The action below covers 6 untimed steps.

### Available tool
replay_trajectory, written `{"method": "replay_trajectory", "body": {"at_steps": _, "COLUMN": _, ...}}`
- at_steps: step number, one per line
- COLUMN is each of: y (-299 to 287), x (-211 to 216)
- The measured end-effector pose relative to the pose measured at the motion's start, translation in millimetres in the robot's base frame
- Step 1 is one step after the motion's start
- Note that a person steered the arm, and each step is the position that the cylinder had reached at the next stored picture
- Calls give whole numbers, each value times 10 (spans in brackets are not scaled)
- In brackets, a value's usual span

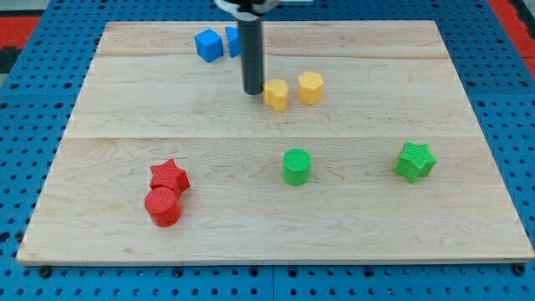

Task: Move your arm to the right side of the green star

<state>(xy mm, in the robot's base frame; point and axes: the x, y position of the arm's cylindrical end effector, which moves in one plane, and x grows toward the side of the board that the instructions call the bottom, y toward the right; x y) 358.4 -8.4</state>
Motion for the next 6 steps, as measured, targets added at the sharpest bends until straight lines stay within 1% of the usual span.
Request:
{"method": "replay_trajectory", "body": {"at_steps": 1, "y": -173, "x": 304}}
{"method": "replay_trajectory", "body": {"at_steps": 2, "y": 203, "x": 304}}
{"method": "replay_trajectory", "body": {"at_steps": 3, "y": 206, "x": 346}}
{"method": "replay_trajectory", "body": {"at_steps": 4, "y": 957, "x": 433}}
{"method": "replay_trajectory", "body": {"at_steps": 5, "y": 2231, "x": 587}}
{"method": "replay_trajectory", "body": {"at_steps": 6, "y": 2781, "x": 1151}}
